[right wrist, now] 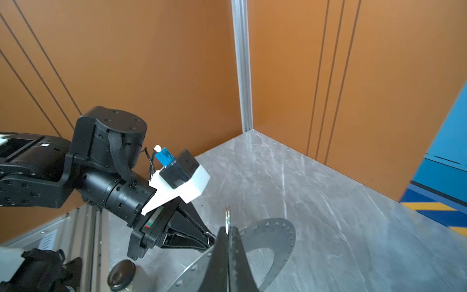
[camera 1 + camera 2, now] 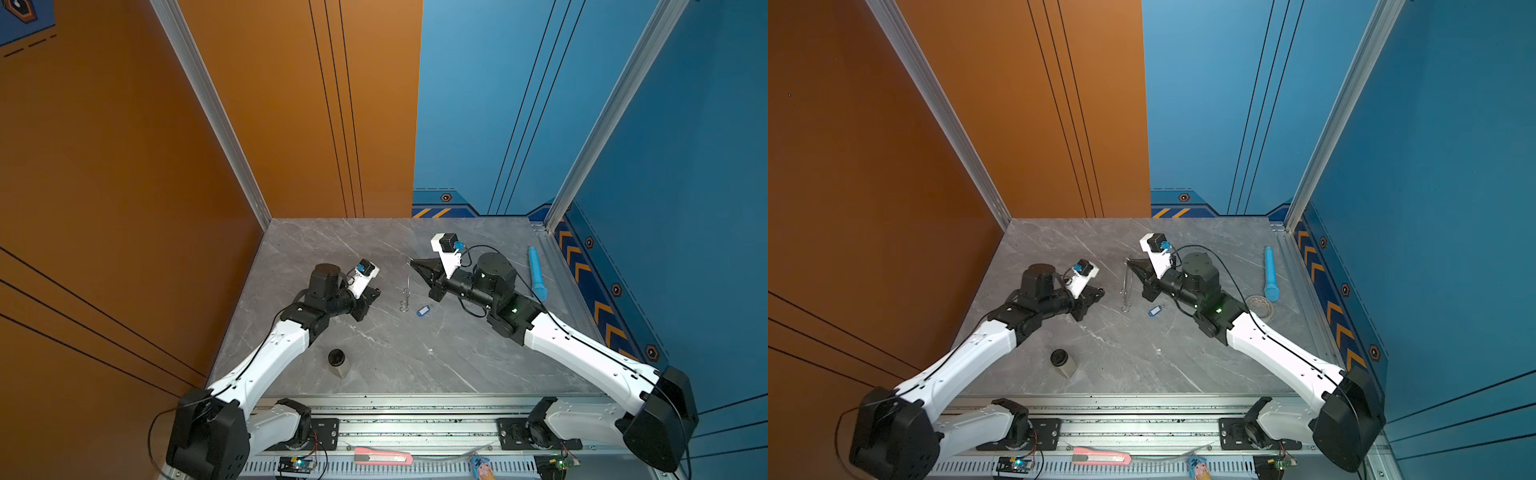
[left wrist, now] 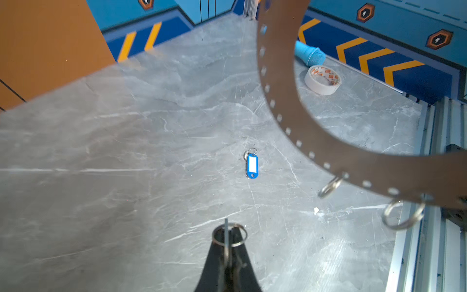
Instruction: Remove the keys from the keyring
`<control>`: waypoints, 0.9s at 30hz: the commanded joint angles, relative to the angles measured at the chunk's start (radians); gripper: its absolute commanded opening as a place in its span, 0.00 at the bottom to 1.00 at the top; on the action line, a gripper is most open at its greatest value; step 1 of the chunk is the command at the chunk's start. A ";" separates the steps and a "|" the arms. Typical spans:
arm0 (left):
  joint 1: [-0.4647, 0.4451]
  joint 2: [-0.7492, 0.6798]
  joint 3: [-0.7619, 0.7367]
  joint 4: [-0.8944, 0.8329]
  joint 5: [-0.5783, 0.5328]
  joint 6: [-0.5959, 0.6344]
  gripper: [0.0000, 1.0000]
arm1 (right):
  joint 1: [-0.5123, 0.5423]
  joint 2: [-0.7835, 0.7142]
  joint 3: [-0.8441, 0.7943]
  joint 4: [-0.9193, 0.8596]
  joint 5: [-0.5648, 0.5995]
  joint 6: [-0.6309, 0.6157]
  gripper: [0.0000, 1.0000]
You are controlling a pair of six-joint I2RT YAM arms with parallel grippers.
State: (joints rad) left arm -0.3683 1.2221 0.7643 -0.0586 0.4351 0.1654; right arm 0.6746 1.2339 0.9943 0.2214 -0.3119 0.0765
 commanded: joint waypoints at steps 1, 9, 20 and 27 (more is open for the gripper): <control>-0.051 0.085 -0.026 0.160 -0.106 -0.104 0.00 | -0.053 -0.057 -0.015 -0.127 0.047 -0.068 0.00; -0.173 0.385 0.078 0.181 -0.218 -0.162 0.00 | -0.155 -0.108 -0.032 -0.214 0.062 -0.102 0.00; -0.258 0.636 0.305 0.086 -0.266 -0.355 0.00 | -0.188 -0.127 -0.051 -0.238 0.104 -0.104 0.00; -0.270 0.662 0.324 0.036 -0.261 -0.374 0.11 | -0.201 -0.123 -0.040 -0.258 0.129 -0.118 0.00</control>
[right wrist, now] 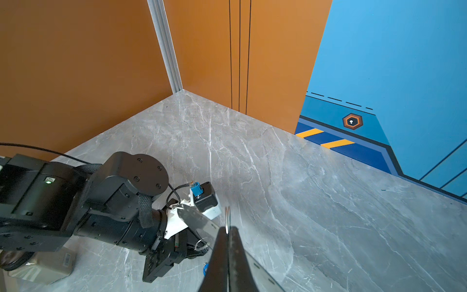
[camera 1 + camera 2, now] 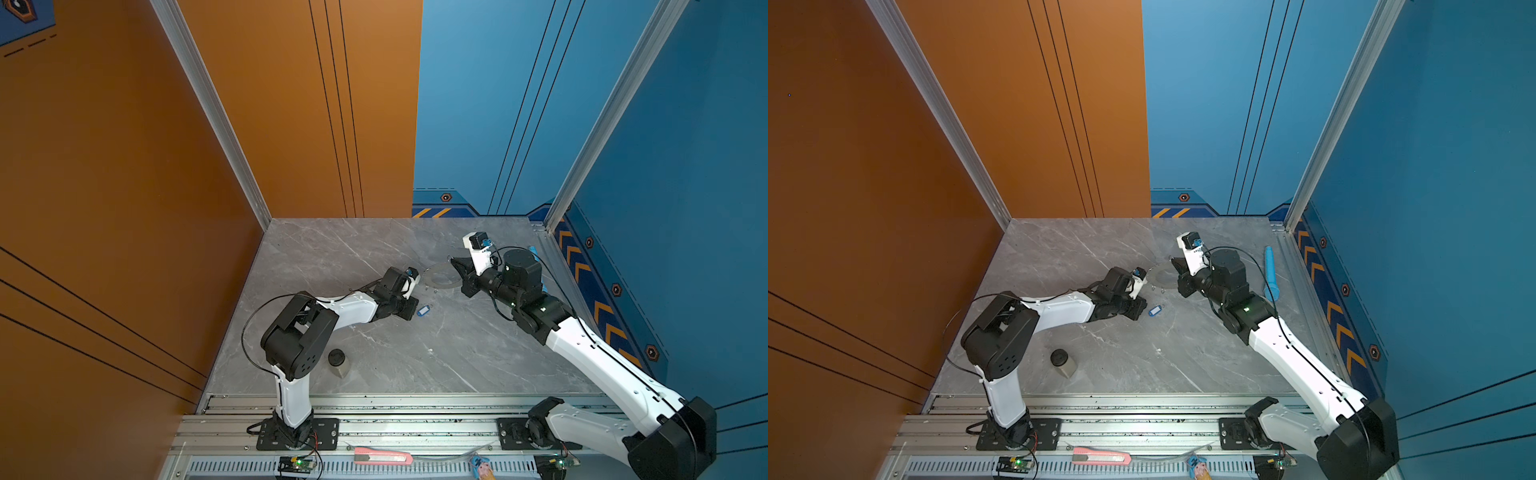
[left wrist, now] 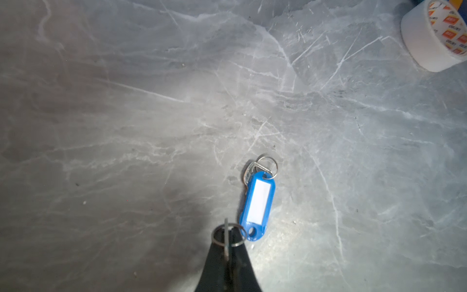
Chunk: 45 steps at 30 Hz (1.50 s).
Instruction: Remove the keys from the keyring
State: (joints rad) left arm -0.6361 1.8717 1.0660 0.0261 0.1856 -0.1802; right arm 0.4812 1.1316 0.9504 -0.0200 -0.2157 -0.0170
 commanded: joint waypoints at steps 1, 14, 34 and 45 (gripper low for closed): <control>-0.001 0.011 0.018 -0.048 -0.010 -0.031 0.14 | -0.010 -0.019 0.006 -0.019 0.035 -0.028 0.00; 0.073 -0.142 -0.008 -0.081 0.061 -0.064 0.50 | -0.011 0.139 0.075 0.000 0.056 -0.030 0.00; 0.249 -0.397 -0.106 -0.185 0.192 -0.038 0.72 | 0.075 0.652 0.390 -0.074 0.184 0.022 0.00; 0.272 -0.455 -0.163 -0.185 0.191 -0.038 0.74 | 0.091 0.830 0.549 -0.134 0.247 0.038 0.00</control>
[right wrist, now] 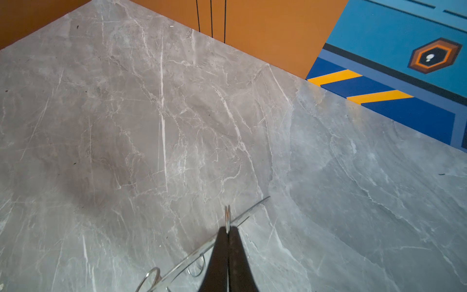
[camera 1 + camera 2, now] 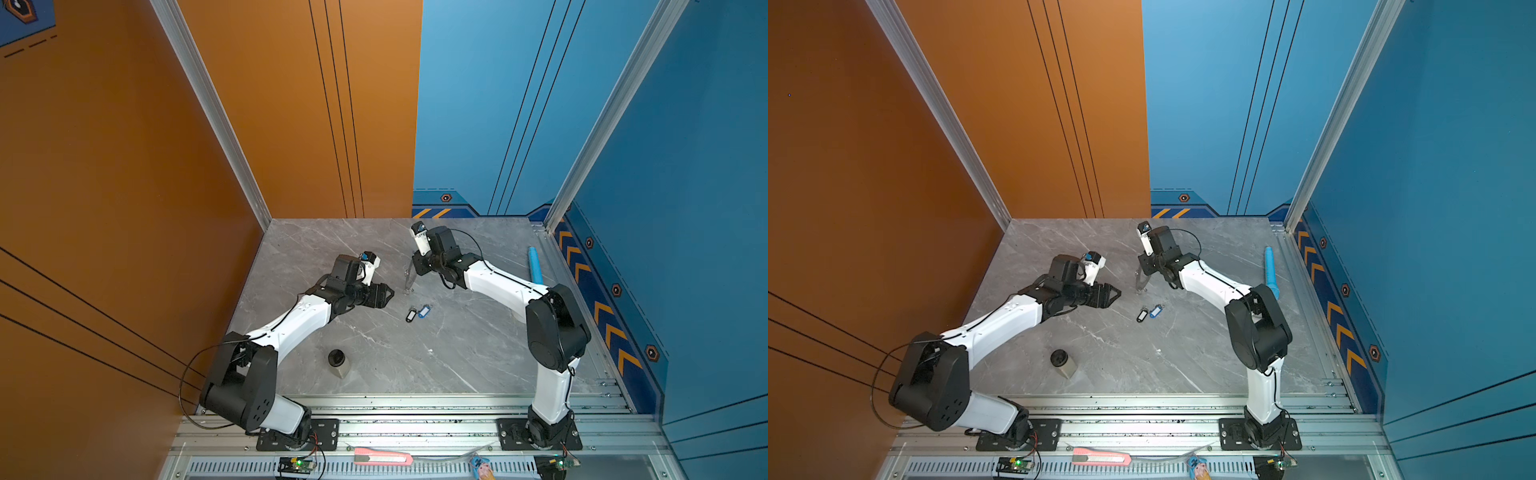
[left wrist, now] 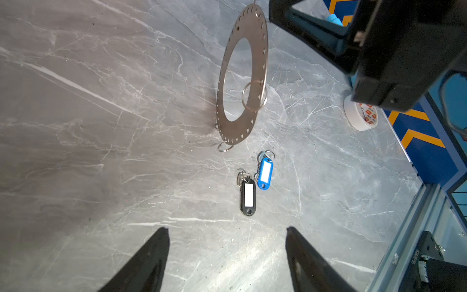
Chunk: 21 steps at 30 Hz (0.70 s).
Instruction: Remove the keys from the keyring
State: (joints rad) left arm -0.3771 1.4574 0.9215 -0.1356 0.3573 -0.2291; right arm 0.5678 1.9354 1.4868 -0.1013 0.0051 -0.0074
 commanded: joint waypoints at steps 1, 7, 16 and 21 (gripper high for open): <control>0.017 -0.047 -0.024 -0.024 0.019 0.009 0.74 | 0.004 0.029 0.011 -0.055 0.025 0.032 0.00; 0.050 -0.068 -0.054 -0.013 0.037 -0.001 0.75 | 0.007 0.083 0.056 -0.064 0.046 0.038 0.00; 0.084 -0.105 -0.091 -0.018 0.044 -0.006 0.75 | 0.013 0.233 0.206 -0.130 0.109 0.040 0.00; 0.089 -0.128 -0.120 -0.012 0.041 -0.013 0.75 | 0.004 0.283 0.241 -0.146 0.123 0.038 0.00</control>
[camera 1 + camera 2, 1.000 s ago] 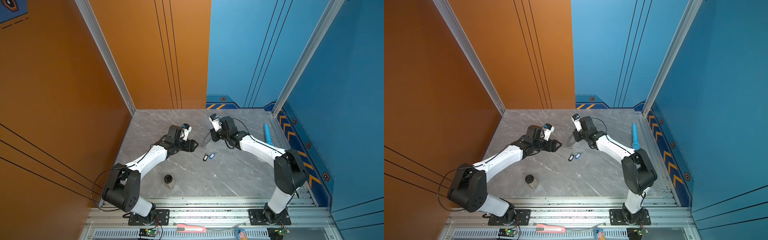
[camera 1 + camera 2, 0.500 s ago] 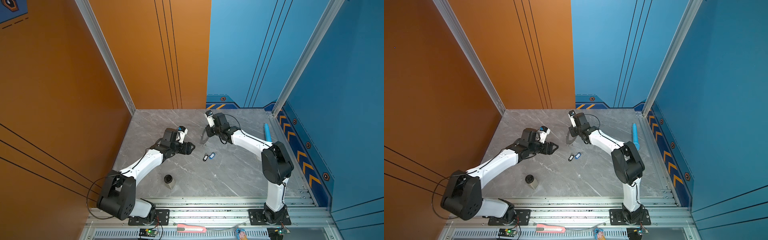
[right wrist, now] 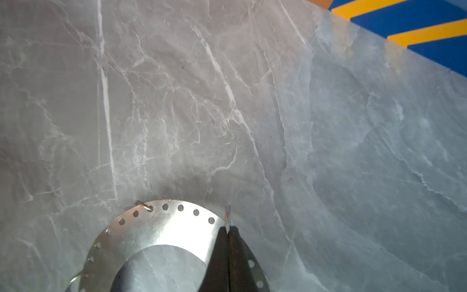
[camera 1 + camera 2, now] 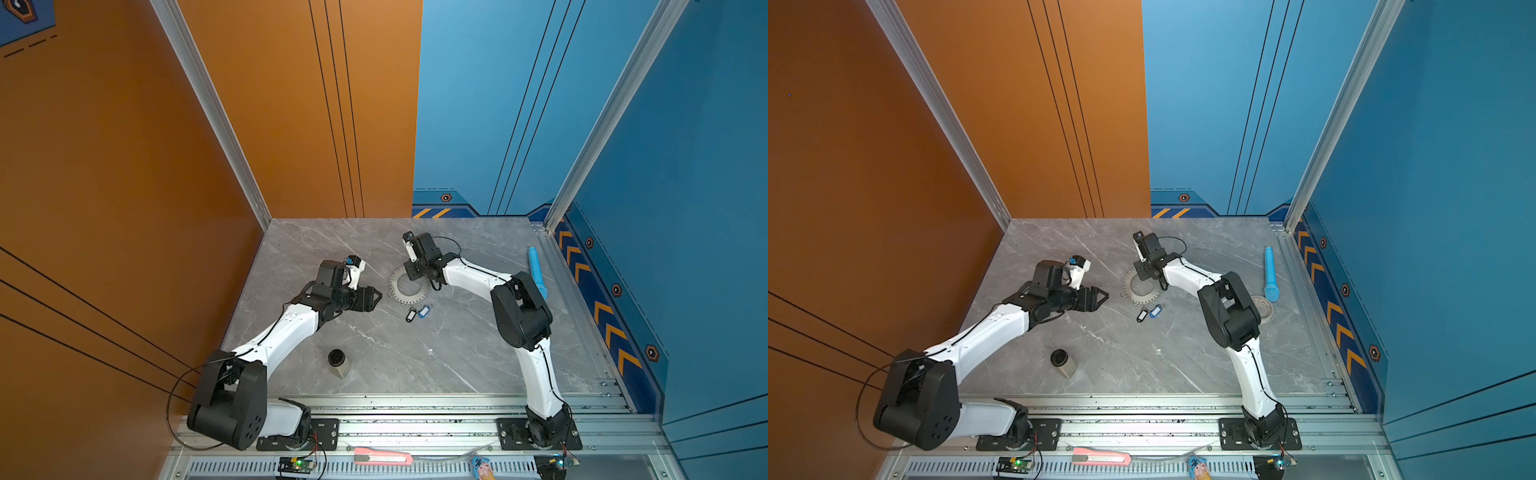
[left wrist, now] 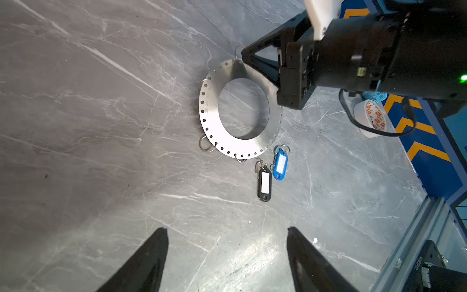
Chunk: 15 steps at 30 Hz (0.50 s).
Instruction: Remove the keys from the keyring
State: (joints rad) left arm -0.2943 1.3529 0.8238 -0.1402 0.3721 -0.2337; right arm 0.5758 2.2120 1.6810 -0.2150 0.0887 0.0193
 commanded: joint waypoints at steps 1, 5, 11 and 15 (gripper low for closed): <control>0.006 -0.027 -0.028 -0.003 0.025 -0.014 0.76 | -0.008 0.016 0.054 -0.033 0.043 0.012 0.00; 0.006 -0.038 -0.044 0.011 0.032 -0.029 0.76 | -0.019 0.050 0.085 -0.042 0.043 0.013 0.00; 0.006 -0.044 -0.047 0.016 0.034 -0.032 0.80 | -0.044 0.096 0.167 -0.118 0.021 0.040 0.00; 0.006 -0.046 -0.039 0.017 0.042 -0.036 0.84 | -0.049 0.104 0.182 -0.146 0.018 0.043 0.00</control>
State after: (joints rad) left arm -0.2943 1.3277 0.7853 -0.1280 0.3801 -0.2615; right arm 0.5335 2.3062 1.8320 -0.3027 0.1062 0.0357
